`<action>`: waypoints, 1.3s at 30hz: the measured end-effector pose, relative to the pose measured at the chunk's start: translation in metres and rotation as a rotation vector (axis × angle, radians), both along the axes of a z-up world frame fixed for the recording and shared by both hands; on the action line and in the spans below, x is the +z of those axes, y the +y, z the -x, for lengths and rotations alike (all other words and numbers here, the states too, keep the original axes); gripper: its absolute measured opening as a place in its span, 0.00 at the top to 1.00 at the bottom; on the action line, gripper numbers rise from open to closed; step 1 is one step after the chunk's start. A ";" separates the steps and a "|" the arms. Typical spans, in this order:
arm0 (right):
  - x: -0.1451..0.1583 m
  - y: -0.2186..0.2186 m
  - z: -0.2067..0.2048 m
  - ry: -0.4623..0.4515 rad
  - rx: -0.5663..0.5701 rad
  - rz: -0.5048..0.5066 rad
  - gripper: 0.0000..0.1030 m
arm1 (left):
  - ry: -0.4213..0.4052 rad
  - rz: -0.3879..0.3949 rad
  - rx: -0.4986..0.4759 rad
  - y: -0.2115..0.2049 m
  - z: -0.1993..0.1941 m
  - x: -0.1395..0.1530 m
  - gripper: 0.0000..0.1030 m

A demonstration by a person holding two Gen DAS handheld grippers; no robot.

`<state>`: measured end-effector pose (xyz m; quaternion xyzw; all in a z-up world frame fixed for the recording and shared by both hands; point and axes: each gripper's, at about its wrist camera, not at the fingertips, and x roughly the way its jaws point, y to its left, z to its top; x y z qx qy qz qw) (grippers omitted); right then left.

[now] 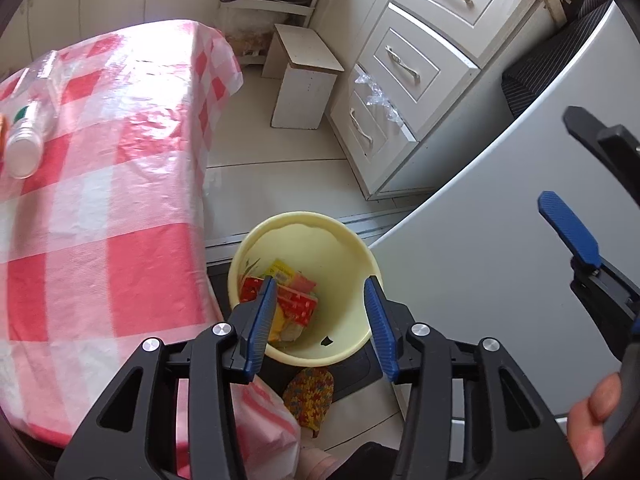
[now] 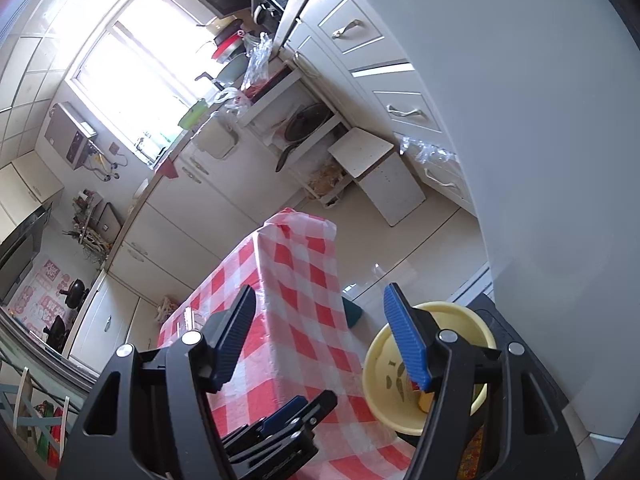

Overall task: Collect trash
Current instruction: 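Carry wrappers and peel over the yellow bucket and open both grippers, then move both open grippers back over the table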

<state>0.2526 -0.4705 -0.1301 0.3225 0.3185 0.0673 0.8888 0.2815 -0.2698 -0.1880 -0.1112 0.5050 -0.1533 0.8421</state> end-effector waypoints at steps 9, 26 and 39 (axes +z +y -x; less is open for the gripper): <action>0.006 0.033 -0.005 -0.011 0.063 0.028 0.36 | -0.043 0.001 0.094 0.072 0.025 0.026 0.47; 0.008 0.123 -0.021 -0.005 0.236 0.122 0.36 | -0.087 -0.094 0.562 0.309 0.054 0.048 0.33; -0.003 0.249 -0.031 0.026 0.478 0.228 0.34 | 0.008 -0.280 0.635 0.390 -0.018 0.035 0.28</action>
